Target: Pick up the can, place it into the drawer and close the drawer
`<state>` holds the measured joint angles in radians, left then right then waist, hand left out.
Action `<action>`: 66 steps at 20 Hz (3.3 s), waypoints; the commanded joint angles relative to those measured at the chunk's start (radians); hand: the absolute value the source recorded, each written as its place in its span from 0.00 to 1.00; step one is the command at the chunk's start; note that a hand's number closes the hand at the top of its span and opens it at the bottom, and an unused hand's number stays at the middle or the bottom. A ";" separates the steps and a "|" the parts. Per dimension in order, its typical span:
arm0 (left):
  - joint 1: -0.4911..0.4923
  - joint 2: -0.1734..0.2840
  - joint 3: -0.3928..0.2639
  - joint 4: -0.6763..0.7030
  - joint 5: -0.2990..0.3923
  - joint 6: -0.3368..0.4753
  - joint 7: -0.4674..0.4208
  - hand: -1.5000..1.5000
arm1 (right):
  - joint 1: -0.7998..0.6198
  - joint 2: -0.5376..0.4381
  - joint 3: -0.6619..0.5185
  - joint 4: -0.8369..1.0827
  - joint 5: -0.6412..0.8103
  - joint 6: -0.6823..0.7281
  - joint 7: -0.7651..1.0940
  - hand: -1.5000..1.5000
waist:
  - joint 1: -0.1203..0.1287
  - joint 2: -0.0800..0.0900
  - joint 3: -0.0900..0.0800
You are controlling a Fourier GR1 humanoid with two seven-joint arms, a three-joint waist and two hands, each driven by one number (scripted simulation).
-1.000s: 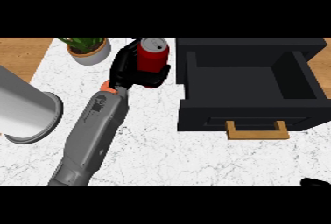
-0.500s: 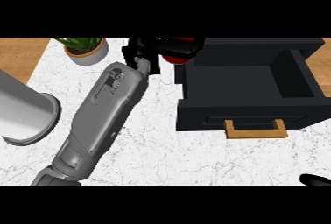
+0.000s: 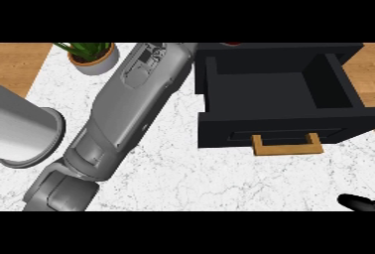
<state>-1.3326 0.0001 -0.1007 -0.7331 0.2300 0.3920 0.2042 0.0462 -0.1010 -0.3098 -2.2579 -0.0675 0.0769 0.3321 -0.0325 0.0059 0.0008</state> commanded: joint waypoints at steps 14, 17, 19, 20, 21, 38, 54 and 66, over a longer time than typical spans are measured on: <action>-0.234 0.000 -0.169 0.339 0.170 0.129 -0.091 1.00 | -0.098 -0.033 0.022 0.017 -0.008 -0.009 0.048 0.00 | -0.060 0.015 0.002; -0.249 0.000 -0.173 0.382 0.178 0.168 -0.098 0.00 | -0.088 -0.066 -0.023 0.012 -0.053 0.014 0.061 0.00 | -0.065 0.016 0.002; -0.254 0.000 -0.187 0.390 0.202 0.190 -0.108 0.00 | -0.107 -0.047 -0.002 0.047 -0.032 0.003 0.030 0.00 | -0.071 0.021 0.003; -0.263 0.000 -0.189 0.384 0.213 0.196 -0.100 0.00 | -0.140 -0.086 -0.018 0.061 -0.045 0.014 0.059 0.00 | -0.060 0.017 0.002; -0.276 0.000 -0.207 0.383 0.219 0.224 -0.096 0.00 | -0.095 -0.052 0.002 0.065 -0.026 0.018 0.014 0.00 | -0.069 0.017 0.003; -0.278 0.000 -0.178 0.418 0.355 0.254 -0.197 0.00 | -0.200 -0.181 0.159 0.125 0.319 0.060 -0.127 0.00 | -0.063 0.031 0.003; -0.285 0.000 -0.203 0.462 0.338 0.241 -0.231 0.00 | -0.385 -0.205 0.417 0.639 0.836 -0.126 -0.328 0.00 | 0.012 0.013 0.001; -0.266 0.078 -0.168 0.374 0.322 0.199 -0.157 0.00 | -0.651 -0.053 0.453 1.188 1.074 -0.403 -0.346 0.00 | 0.069 -0.001 0.000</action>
<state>-1.6136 0.0558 -0.2666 -0.3194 0.5640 0.5911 0.0230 -0.5393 -0.2065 0.1421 -1.2279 0.9476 -0.2334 -0.0061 0.0176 0.0099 0.0009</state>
